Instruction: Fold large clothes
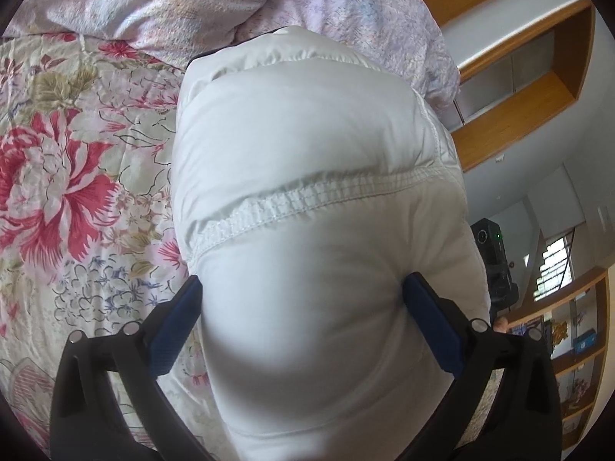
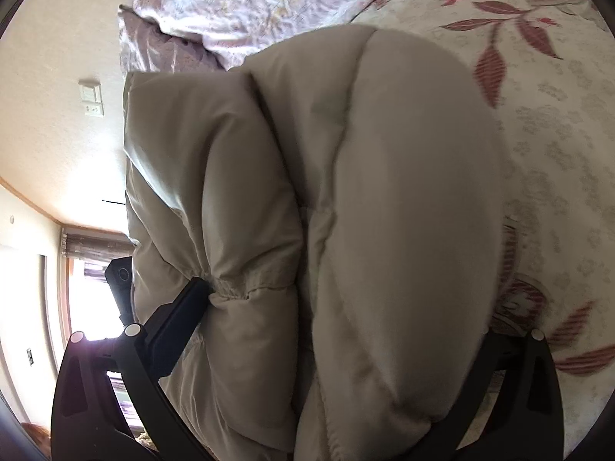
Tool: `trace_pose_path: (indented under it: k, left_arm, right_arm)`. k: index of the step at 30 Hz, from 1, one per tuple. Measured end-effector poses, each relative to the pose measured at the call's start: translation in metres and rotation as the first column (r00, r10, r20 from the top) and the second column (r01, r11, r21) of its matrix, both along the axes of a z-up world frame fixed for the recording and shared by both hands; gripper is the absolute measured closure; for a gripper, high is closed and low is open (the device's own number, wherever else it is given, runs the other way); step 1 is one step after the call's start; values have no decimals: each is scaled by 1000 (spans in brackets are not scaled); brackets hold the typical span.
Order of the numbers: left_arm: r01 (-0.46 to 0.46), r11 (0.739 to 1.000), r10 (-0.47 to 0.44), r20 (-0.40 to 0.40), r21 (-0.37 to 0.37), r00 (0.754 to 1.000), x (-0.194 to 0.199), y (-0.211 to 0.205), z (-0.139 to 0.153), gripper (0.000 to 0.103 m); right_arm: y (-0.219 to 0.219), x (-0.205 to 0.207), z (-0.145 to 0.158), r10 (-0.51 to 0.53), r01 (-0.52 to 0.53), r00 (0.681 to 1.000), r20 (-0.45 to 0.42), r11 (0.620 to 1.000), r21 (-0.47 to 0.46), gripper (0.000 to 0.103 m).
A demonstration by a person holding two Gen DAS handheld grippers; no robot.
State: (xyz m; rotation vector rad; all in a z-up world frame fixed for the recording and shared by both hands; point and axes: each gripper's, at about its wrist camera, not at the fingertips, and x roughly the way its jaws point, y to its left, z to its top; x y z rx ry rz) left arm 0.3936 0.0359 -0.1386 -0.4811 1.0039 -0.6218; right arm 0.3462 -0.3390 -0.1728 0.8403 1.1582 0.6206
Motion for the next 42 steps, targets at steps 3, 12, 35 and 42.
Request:
trace_pose_path:
  k: [3,12,35,42]
  left_arm:
    - [8,1000,-8,7,-7,1000,-2,0,-1,2]
    - [-5,999,5,21,-37,1000,-9,4,2,7]
    - [-182,983,183,177,-22,967,1,115,53,22]
    - [-223,969,199,196,108,960,18,115,31,18]
  right_arm:
    - [0,-2,1,14,-14,1000,22,1000,1,1]
    - [8,-7,6,48,-54,994,100,997,63,2]
    - [125,84,44,204,-216,957,207,976,37,14]
    - [114,94,11,96,-101,988,117,994,35,15]
